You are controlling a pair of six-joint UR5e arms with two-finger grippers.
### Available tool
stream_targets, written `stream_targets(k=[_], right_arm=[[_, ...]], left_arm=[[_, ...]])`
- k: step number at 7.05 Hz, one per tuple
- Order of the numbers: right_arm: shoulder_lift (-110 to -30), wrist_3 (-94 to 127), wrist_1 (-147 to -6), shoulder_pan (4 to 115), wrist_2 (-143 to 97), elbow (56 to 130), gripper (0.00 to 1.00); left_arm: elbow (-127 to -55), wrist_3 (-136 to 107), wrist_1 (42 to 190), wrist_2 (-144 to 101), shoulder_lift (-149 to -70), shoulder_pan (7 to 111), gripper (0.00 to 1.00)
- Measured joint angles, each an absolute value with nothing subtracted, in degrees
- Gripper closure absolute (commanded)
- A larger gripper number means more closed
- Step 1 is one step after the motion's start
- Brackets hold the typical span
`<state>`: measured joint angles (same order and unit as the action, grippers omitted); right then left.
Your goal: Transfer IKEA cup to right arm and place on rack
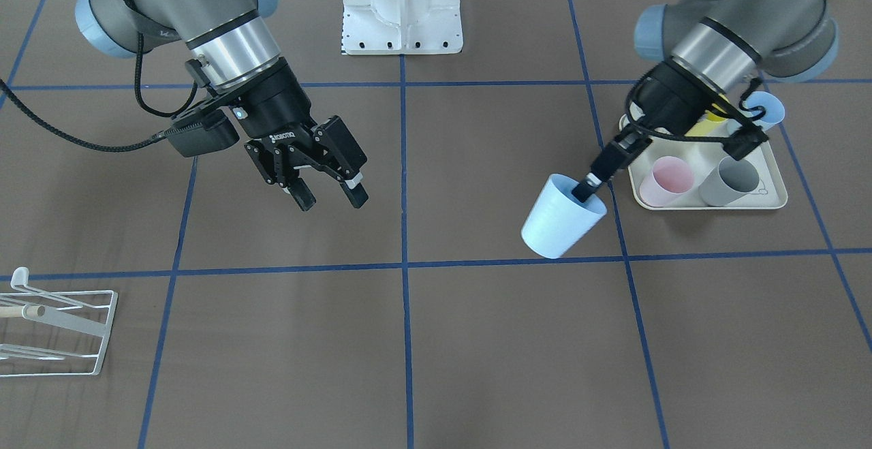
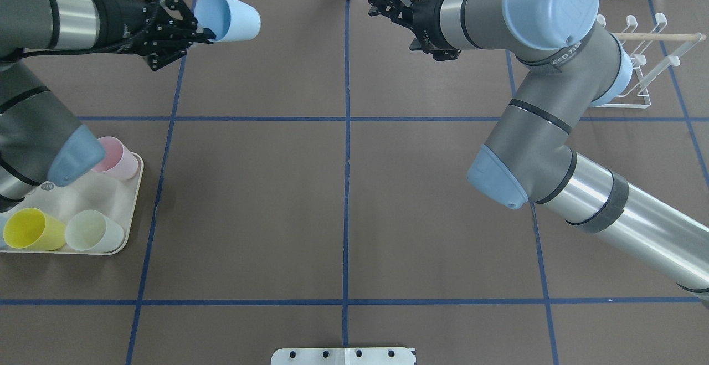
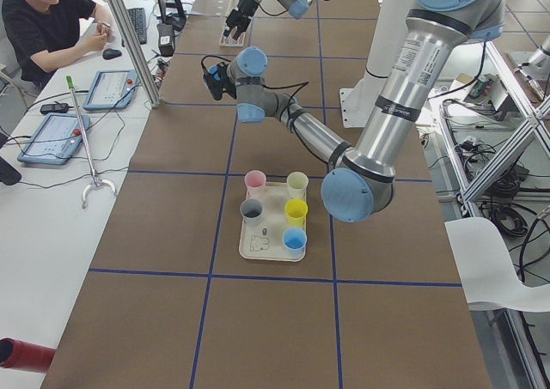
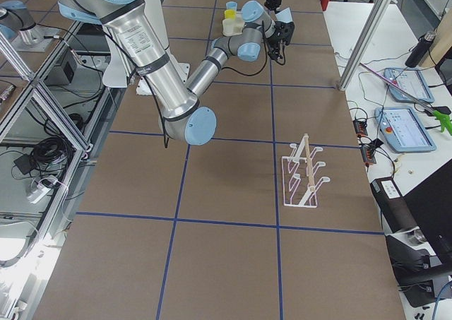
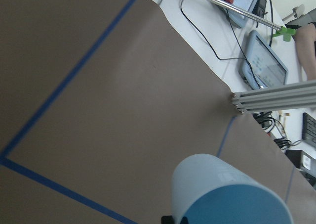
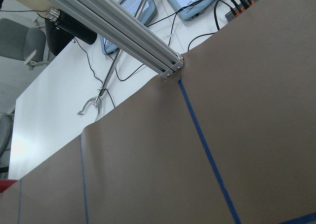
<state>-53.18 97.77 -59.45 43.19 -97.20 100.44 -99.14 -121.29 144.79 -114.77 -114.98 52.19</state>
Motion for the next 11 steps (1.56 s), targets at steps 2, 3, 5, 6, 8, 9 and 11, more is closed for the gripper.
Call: stream_targets(k=[2, 3, 5, 6, 8, 9, 11], right_arm=[[-53.11, 104.91, -52.16, 42.77, -94.54, 100.39, 0.0], [-53.1, 108.78, -48.59, 42.68, -93.01, 100.38, 0.0], [-53.03, 114.04, -43.26, 42.08, -90.45, 100.34, 0.0], [-53.01, 115.42, -41.23, 41.55, -89.13, 100.31, 0.0], [-52.82, 116.17, -39.04, 40.74, -88.13, 100.32, 0.0], [-52.87, 116.24, -37.4, 40.4, -87.63, 100.28, 0.0], [-53.3, 116.76, -33.02, 40.13, -86.44, 99.94, 0.0]], left_arm=[[-97.71, -134.64, 155.6, -110.57, -116.7, 50.04, 1.0], [-95.89, -140.51, 162.12, -107.66, -116.89, 49.6, 1.0], [-90.43, -151.62, 175.66, -100.13, -117.34, 47.71, 1.0], [-88.24, -155.72, 180.8, -95.24, -118.34, 45.37, 1.0], [-86.84, -160.56, 184.28, -88.94, -121.55, 41.38, 1.0], [-86.72, -162.43, 184.65, -87.28, -122.77, 40.23, 1.0], [-86.67, -163.63, 184.84, -86.18, -123.72, 39.26, 1.0]])
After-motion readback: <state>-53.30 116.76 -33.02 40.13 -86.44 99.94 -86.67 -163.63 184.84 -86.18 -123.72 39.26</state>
